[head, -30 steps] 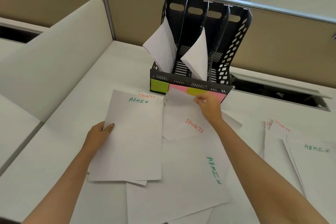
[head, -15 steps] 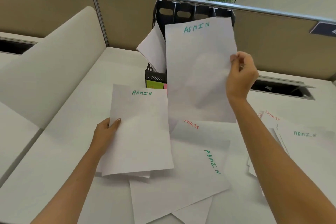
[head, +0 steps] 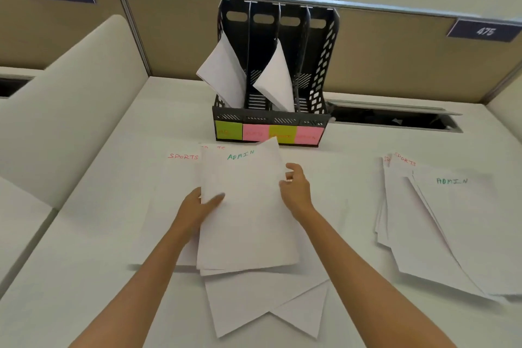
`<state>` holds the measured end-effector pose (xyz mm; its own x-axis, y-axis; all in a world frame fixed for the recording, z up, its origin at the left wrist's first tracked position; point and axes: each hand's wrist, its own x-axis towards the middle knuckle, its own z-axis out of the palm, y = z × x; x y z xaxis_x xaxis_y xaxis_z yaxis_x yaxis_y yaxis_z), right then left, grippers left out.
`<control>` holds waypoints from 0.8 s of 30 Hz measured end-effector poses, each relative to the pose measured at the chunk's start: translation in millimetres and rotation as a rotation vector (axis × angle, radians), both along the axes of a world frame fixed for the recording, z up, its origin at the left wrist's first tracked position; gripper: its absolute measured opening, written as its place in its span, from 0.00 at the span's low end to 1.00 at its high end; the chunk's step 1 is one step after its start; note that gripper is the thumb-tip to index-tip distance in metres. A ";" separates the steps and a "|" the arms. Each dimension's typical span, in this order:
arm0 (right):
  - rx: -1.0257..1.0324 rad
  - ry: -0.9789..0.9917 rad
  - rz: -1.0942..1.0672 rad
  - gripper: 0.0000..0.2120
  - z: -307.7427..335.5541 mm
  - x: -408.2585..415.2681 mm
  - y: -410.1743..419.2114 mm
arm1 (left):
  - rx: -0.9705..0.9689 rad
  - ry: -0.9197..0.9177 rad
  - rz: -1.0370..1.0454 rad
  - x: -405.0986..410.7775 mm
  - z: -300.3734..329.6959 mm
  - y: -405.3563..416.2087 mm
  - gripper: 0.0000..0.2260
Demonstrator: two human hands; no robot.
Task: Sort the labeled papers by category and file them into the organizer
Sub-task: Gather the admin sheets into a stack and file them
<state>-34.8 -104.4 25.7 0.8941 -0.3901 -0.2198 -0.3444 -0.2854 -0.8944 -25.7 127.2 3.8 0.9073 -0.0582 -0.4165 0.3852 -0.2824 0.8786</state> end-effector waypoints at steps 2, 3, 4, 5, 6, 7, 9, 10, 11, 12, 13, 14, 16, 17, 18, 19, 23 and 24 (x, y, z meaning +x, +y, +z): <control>0.010 -0.014 0.017 0.19 -3.9 -7.5 -5.9 | 0.077 -0.048 -0.044 -5.1 -8.2 -0.4 0.19; -0.002 -0.031 0.012 0.17 -4.8 -11.6 -12.8 | 0.118 -0.067 -0.049 -6.5 -10.8 -2.2 0.18; -0.023 -0.040 0.000 0.15 -4.6 -14.0 -20.2 | 0.155 -0.081 -0.045 -6.4 -12.2 -2.6 0.17; -0.061 -0.031 -0.020 0.14 -4.2 -17.6 -30.4 | 0.178 -0.090 -0.045 -6.0 -14.0 -4.2 0.17; -0.115 0.000 -0.036 0.14 -4.2 -21.8 -42.1 | 0.189 -0.096 -0.041 -6.1 -15.5 -6.1 0.16; -0.184 0.056 -0.032 0.15 -4.2 -25.9 -53.6 | 0.197 -0.106 -0.031 -6.4 -16.3 -7.0 0.16; -0.361 0.257 0.039 0.21 -5.5 -37.4 -75.2 | 0.195 -0.126 -0.015 -8.2 -18.5 -9.5 0.15; -0.452 0.380 0.099 0.24 -6.4 -43.9 -83.0 | 0.192 -0.134 -0.005 -9.1 -19.5 -9.8 0.15; -0.520 0.491 0.157 0.27 -6.9 -51.0 -87.9 | 0.189 -0.139 0.004 -9.9 -20.0 -10.2 0.14; -0.561 0.573 0.202 0.28 -7.6 -58.3 -90.7 | 0.189 -0.142 0.013 -10.8 -20.3 -10.8 0.14; -0.582 0.614 0.229 0.29 -9.0 -63.6 -91.7 | 0.193 -0.144 0.020 -11.1 -20.2 -10.6 0.14; -0.583 0.623 0.237 0.29 -11.2 -69.7 -93.6 | 0.201 -0.142 0.023 -12.6 -21.1 -12.1 0.14; -0.567 0.593 0.234 0.28 -14.8 -77.6 -93.3 | 0.211 -0.145 0.030 -15.2 -22.2 -12.8 0.13; -0.552 0.579 0.236 0.26 -16.1 -80.2 -92.5 | 0.213 -0.147 0.035 -16.8 -22.4 -13.7 0.13; -0.539 0.563 0.241 0.23 -17.1 -82.0 -91.2 | 0.219 -0.152 0.041 -17.3 -22.1 -14.7 0.13; -0.529 0.548 0.245 0.17 -19.0 -84.5 -91.4 | 0.225 -0.157 0.047 -18.2 -21.8 -17.0 0.13; -0.475 0.377 0.170 0.10 -21.8 -90.8 -94.0 | 0.214 -0.136 0.074 -17.7 -19.2 -21.3 0.16; -0.458 0.313 0.130 0.08 -18.2 -90.4 -97.3 | 0.197 -0.116 0.079 -16.9 -18.2 -21.8 0.16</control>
